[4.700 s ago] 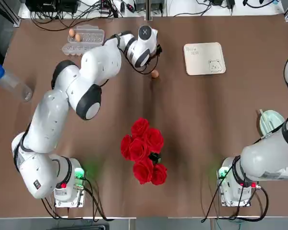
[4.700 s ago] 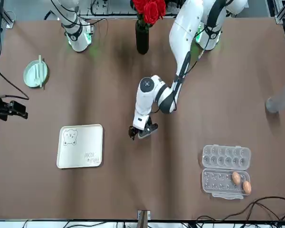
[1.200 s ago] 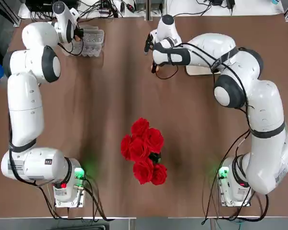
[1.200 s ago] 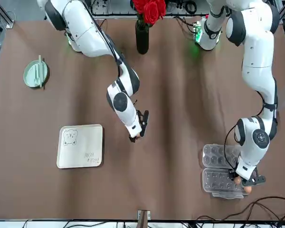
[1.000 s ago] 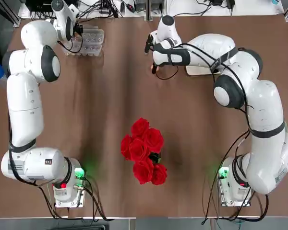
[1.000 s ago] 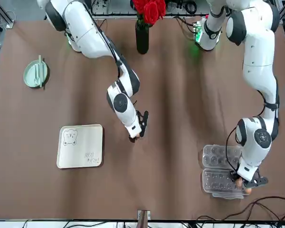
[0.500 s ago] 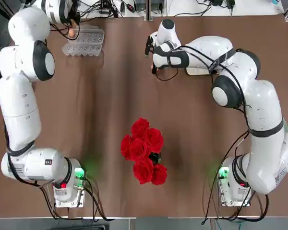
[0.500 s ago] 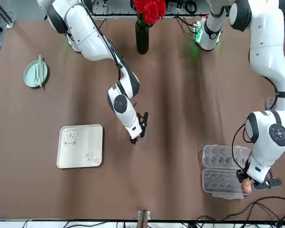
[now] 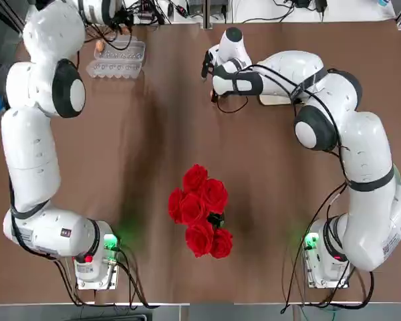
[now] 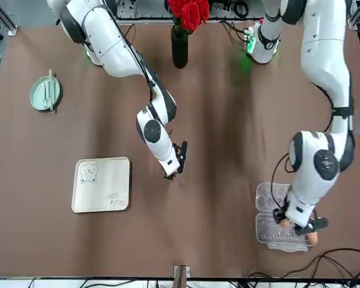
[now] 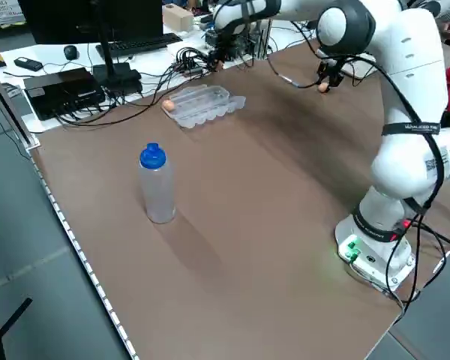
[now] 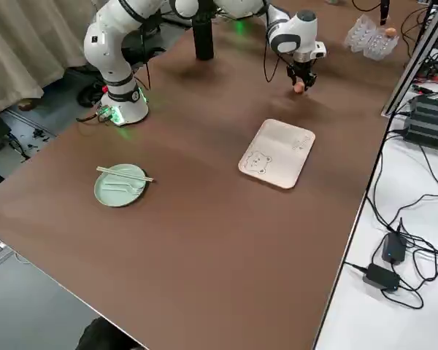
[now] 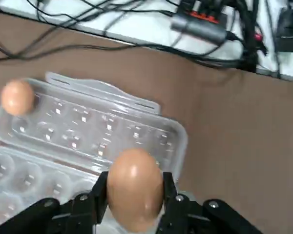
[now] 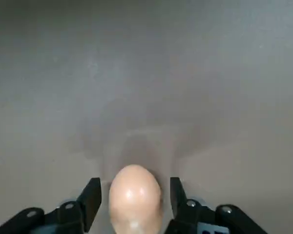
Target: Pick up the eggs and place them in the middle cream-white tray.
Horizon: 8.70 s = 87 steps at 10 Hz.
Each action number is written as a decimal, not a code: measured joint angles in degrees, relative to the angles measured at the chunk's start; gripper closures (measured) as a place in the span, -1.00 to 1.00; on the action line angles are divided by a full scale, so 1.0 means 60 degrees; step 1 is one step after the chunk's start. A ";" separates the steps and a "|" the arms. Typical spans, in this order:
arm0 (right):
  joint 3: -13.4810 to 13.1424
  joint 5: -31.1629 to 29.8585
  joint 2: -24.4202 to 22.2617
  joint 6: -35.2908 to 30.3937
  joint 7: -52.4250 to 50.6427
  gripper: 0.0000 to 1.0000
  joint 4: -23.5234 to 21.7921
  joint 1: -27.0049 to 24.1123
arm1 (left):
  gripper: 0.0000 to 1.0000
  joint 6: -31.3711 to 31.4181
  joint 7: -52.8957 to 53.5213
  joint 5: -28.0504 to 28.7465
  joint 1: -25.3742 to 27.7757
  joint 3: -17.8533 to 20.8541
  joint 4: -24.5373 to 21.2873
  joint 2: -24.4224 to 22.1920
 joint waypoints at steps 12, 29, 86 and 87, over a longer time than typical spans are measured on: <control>-0.0117 -0.0090 0.0001 -0.0144 -0.0073 0.07 0.0093 0.0089 | 0.06 -0.0225 -0.1691 -0.0001 -0.0733 -0.0026 -0.0007 -0.0163; -0.0393 -0.0815 -0.1963 -0.6719 -0.0491 0.13 0.1664 -0.1804 | 0.06 -0.0235 -0.2166 -0.0111 -0.1030 -0.0064 -0.0025 -0.0209; -0.0947 -0.0885 -0.1727 0.0266 -0.0241 -0.20 -0.2784 -0.5680 | -0.80 0.3628 0.4365 0.0023 0.2293 0.0600 0.0226 0.2221; -0.0926 -0.0885 -0.1729 0.0149 -0.0241 -0.22 -0.2747 -0.5679 | -0.79 0.3822 0.4353 0.0023 0.2290 0.0592 0.0227 0.2288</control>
